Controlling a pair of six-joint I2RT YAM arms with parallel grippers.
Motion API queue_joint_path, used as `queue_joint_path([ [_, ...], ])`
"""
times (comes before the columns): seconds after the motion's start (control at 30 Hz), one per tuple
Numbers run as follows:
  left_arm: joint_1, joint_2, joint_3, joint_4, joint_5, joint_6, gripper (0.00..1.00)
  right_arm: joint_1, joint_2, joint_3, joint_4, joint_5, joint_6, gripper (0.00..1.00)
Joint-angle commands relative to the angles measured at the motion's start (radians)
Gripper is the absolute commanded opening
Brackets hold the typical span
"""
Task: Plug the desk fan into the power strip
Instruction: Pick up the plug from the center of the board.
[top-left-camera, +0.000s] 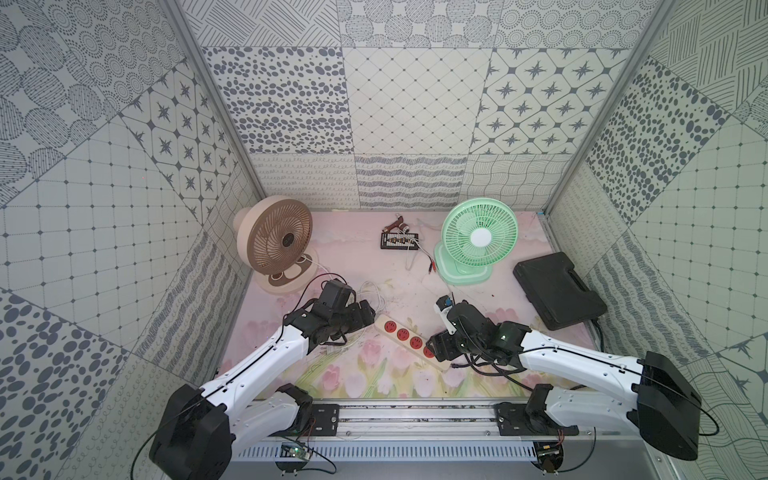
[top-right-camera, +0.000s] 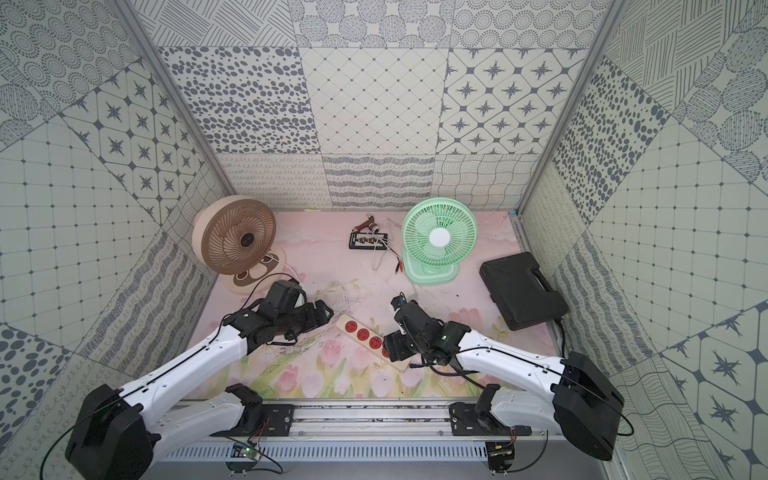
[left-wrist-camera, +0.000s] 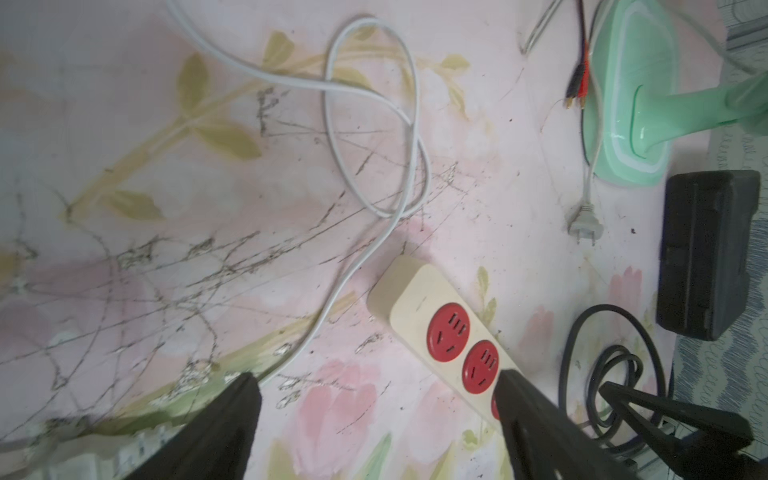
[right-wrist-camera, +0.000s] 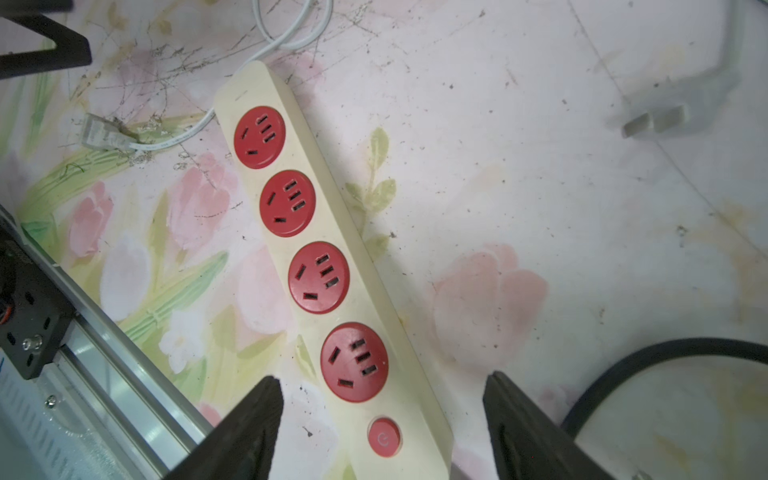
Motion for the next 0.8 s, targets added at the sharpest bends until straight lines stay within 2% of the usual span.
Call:
queue_joint_path([
  [0.0, -0.013, -0.038, -0.049, -0.142, -0.105, -0.012, 0.83, 0.014, 0.024, 0.030, 0.043, 0.025, -0.038, 0.80],
  [0.13, -0.026, 0.026, -0.038, -0.158, -0.140, 0.020, 0.73, 0.016, 0.033, 0.025, 0.066, 0.016, -0.023, 0.78],
  [0.33, -0.052, 0.201, 0.073, -0.149, -0.185, 0.065, 0.61, 0.015, 0.025, 0.008, 0.069, 0.030, 0.007, 0.77],
  [0.5, -0.056, 0.374, 0.176, -0.141, -0.150, 0.123, 0.53, 0.015, -0.021, -0.021, 0.069, 0.037, 0.026, 0.77],
  [0.67, -0.066, 0.490, 0.237, -0.132, -0.122, 0.155, 0.51, 0.015, -0.078, -0.059, 0.068, 0.045, 0.038, 0.78],
  [0.77, -0.074, 0.514, 0.250, -0.116, -0.117, 0.164, 0.55, 0.015, -0.098, -0.073, 0.068, 0.049, 0.042, 0.78],
])
